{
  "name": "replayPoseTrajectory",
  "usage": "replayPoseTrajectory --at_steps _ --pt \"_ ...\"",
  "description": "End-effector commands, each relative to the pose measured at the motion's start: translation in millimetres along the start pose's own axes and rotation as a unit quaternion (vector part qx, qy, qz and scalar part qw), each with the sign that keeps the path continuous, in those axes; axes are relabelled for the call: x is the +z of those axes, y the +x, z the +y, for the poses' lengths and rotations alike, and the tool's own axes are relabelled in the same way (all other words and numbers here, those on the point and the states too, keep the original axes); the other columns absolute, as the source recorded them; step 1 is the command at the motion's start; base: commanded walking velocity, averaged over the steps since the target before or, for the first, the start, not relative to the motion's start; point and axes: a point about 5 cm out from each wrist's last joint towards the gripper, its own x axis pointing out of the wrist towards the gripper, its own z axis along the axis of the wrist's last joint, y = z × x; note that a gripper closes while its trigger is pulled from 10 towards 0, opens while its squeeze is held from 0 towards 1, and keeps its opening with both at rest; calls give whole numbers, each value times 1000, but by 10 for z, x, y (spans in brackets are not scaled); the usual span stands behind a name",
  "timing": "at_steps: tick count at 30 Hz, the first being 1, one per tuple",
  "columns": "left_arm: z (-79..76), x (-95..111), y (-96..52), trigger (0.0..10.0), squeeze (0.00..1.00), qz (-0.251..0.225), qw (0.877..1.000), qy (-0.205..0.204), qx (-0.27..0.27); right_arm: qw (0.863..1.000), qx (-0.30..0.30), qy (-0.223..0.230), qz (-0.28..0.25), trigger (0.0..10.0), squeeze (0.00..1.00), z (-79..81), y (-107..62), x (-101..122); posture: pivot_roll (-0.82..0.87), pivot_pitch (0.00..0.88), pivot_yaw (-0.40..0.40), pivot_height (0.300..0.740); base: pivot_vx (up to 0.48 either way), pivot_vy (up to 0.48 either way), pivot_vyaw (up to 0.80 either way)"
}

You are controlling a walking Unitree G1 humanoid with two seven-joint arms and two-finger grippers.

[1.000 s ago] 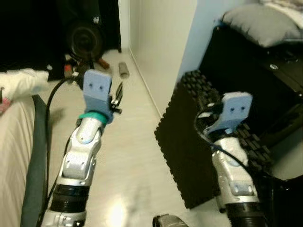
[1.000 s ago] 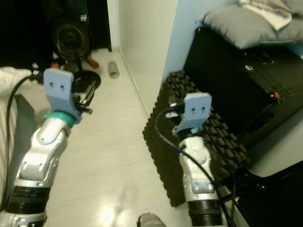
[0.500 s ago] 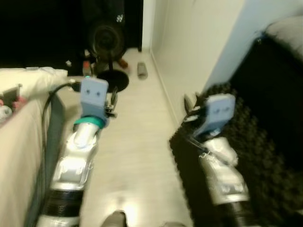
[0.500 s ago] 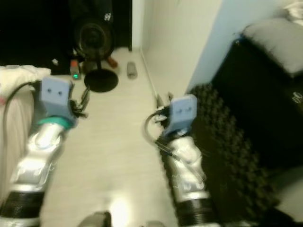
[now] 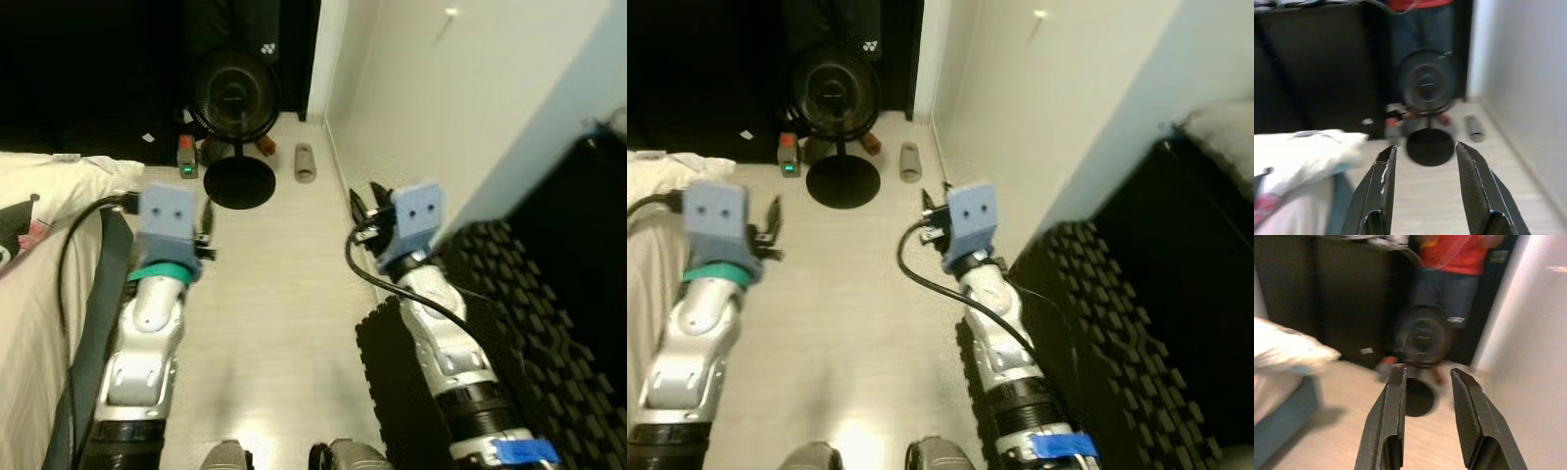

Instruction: Clean up the room

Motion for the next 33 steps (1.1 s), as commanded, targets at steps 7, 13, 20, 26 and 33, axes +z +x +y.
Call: replayPoseTrajectory --at_steps 7,13,20,26,33 --pt "-195 -18 53 10000 0 4 999 -10 -36 999 -48 -9 15 10000 0 -196 -164 -90 -11 62 -32 723 379 0 0" --pt "-288 1 96 10000 0 2 998 -13 -56 997 -69 -13 9 10000 0 -263 -186 -84 -31 54 14 723 377 0 0" --pt "-334 124 208 10000 0 -16 996 0 -87 994 -105 -8 -10 10000 0 -306 -153 -58 -23 36 72 723 378 0 0" --pt "-242 183 307 10000 0 -26 995 18 -92 993 -117 4 -20 10000 0 -249 -92 -50 -11 17 115 723 378 0 0" --pt "-264 171 306 10000 0 -26 996 12 -87 994 -112 -3 -13 10000 0 -278 -130 -80 -16 30 87 723 376 0 0"
